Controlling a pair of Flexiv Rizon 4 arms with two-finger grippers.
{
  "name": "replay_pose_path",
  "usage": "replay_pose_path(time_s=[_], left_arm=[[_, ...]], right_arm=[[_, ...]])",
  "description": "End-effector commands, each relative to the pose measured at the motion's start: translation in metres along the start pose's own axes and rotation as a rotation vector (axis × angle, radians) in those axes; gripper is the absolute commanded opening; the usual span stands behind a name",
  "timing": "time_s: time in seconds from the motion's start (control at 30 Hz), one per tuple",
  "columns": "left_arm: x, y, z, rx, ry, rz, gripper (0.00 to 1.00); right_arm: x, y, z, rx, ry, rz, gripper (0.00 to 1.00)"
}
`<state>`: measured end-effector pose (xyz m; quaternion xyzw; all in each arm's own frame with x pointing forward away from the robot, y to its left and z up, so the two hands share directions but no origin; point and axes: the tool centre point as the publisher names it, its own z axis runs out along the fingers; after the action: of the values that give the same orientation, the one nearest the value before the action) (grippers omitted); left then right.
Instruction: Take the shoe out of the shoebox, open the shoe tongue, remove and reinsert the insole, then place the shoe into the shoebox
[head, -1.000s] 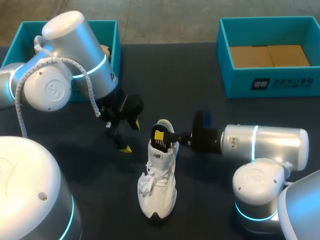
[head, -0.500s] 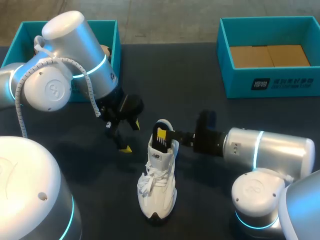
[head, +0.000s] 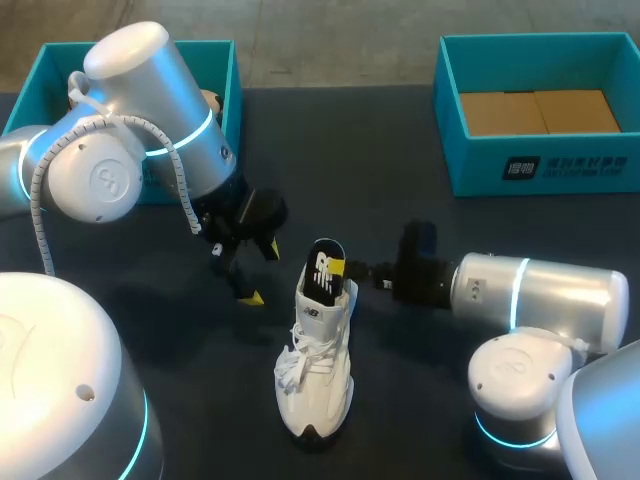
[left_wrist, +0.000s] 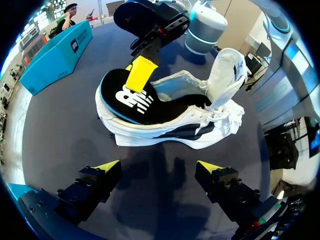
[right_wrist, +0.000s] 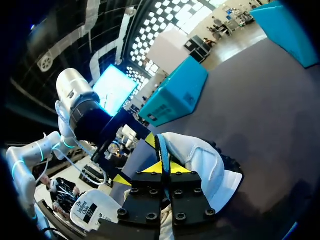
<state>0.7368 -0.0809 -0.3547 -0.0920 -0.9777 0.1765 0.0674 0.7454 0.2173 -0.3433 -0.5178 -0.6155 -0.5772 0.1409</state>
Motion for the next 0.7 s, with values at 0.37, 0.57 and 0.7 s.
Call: replay_pose_path(time_s=[0.37,0.57,0.7], left_arm=[[0.001,0.0,0.0,-0.003,-0.002,-0.001,1.0],[0.001,0.0,0.0,-0.003,-0.002,-0.001,1.0],[0.001,0.0,0.0,-0.003,-0.002,-0.001,1.0]], right_arm=[[0.015,-0.025,0.005,0.176,-0.095,0.123,0.0],[0.014,-0.032,0.007,0.225,-0.097,0.15,0.0],[0.017,-0.026,0.007,0.199,-0.105,0.112,0.0]])
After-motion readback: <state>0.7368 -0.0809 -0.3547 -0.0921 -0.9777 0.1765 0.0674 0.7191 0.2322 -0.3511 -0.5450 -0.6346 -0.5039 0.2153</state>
